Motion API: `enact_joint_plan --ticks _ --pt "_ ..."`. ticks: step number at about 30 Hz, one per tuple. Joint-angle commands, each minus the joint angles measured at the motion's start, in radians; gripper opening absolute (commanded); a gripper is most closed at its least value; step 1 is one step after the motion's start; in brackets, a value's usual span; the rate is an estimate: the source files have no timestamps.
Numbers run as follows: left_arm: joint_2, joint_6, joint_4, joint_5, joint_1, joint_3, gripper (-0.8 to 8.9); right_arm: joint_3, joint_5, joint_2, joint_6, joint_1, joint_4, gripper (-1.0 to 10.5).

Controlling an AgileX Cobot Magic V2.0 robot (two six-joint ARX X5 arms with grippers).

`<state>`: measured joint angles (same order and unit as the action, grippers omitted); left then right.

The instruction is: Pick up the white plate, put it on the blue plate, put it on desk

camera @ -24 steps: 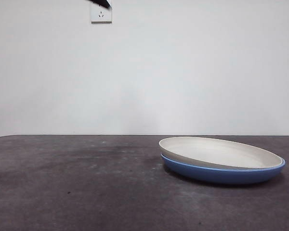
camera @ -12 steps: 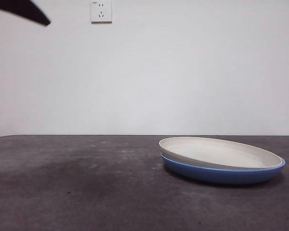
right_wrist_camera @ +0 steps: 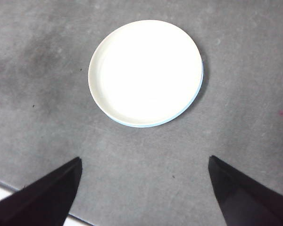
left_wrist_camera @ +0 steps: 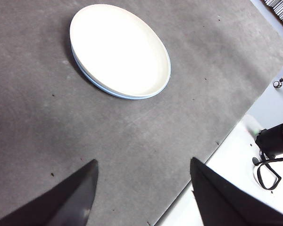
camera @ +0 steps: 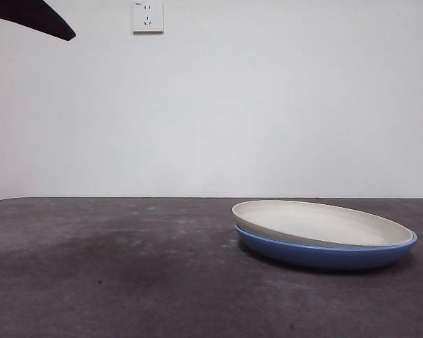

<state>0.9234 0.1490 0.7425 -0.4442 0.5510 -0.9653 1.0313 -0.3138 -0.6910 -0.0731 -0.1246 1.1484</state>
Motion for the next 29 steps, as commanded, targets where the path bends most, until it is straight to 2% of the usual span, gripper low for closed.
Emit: enact_joint_plan --ticks 1,21,29 --pt "0.005 -0.007 -0.01 -0.005 0.008 -0.009 3.12 0.004 0.0 -0.06 -0.025 -0.004 -0.052 4.3" --pt "0.005 -0.014 -0.008 -0.005 0.008 -0.009 3.12 0.003 0.0 -0.699 -0.011 0.031 -0.436 4.1" --pt "0.005 -0.014 -0.008 -0.004 0.008 -0.009 3.12 0.003 0.0 -0.866 -0.011 0.031 -0.528 4.0"
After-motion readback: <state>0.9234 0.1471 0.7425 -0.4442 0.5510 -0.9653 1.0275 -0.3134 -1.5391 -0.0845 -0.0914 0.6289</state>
